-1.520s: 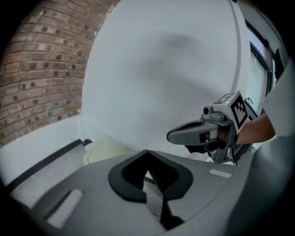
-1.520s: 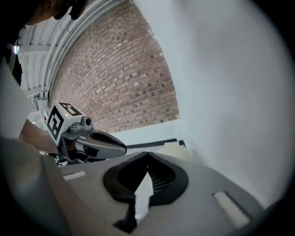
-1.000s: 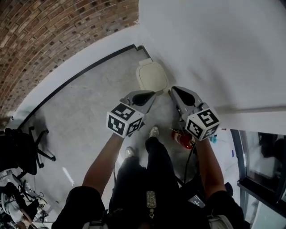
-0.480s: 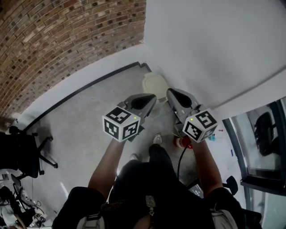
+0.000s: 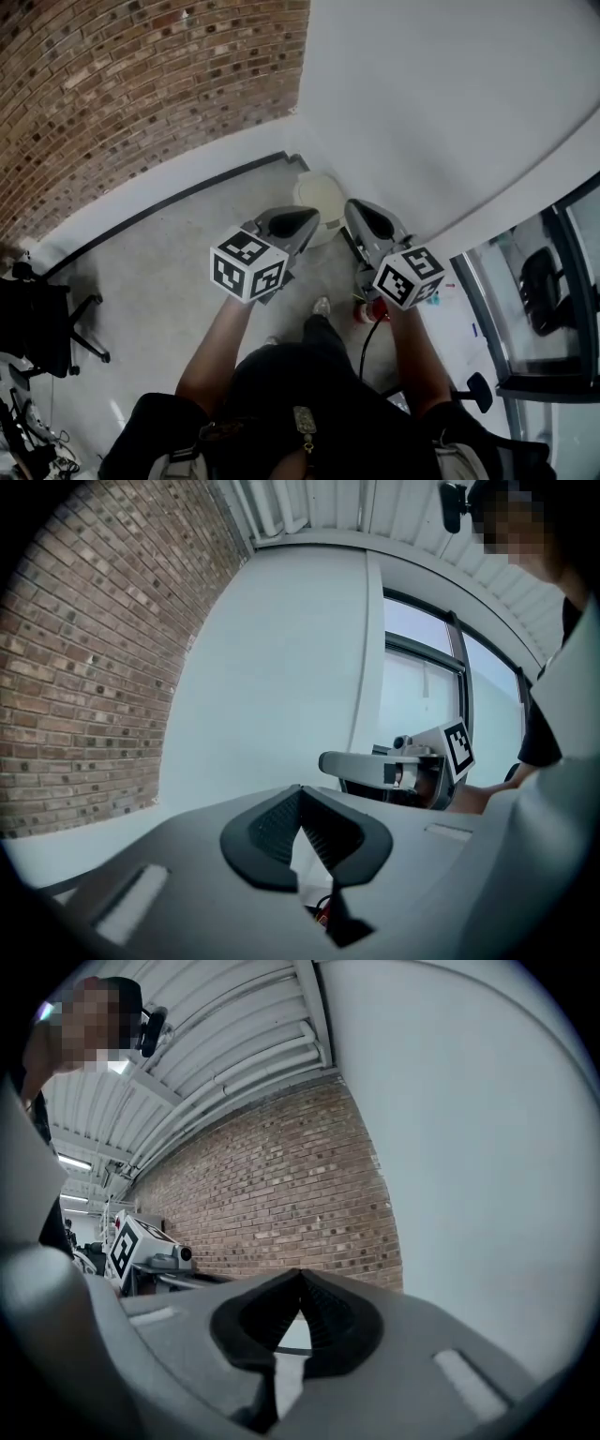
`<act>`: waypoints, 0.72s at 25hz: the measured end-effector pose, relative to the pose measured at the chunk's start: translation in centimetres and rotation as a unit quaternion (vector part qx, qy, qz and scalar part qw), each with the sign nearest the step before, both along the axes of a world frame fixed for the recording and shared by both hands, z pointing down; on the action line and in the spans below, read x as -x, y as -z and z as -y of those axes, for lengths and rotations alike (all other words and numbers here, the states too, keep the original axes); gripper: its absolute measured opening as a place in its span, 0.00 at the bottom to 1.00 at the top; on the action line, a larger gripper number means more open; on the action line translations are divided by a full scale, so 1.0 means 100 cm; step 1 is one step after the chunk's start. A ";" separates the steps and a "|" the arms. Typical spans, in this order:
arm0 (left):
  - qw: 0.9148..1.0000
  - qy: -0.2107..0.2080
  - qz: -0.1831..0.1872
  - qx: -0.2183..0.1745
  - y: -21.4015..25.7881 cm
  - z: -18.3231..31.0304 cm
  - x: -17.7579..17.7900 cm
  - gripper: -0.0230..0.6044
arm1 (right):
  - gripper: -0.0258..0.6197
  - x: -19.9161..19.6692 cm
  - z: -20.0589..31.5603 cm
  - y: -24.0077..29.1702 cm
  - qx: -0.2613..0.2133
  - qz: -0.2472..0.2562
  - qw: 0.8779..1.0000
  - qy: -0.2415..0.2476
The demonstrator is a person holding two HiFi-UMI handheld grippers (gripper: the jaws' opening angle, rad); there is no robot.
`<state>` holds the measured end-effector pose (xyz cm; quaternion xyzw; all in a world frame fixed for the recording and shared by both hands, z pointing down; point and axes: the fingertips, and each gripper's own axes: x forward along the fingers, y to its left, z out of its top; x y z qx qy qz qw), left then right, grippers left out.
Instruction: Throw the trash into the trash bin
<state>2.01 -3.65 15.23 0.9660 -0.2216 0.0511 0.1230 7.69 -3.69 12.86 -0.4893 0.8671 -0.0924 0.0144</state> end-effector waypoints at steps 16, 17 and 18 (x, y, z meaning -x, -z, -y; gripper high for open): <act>1.000 0.003 -0.013 -0.009 0.013 -0.014 0.004 0.04 | 0.04 0.011 -0.015 0.017 -0.013 -0.003 1.000 -0.010; 1.000 0.002 -0.013 -0.010 0.014 -0.014 0.004 0.04 | 0.04 0.011 -0.015 0.018 -0.014 -0.003 1.000 -0.011; 1.000 0.002 -0.013 -0.010 0.014 -0.014 0.004 0.04 | 0.04 0.012 -0.015 0.019 -0.015 -0.002 1.000 -0.011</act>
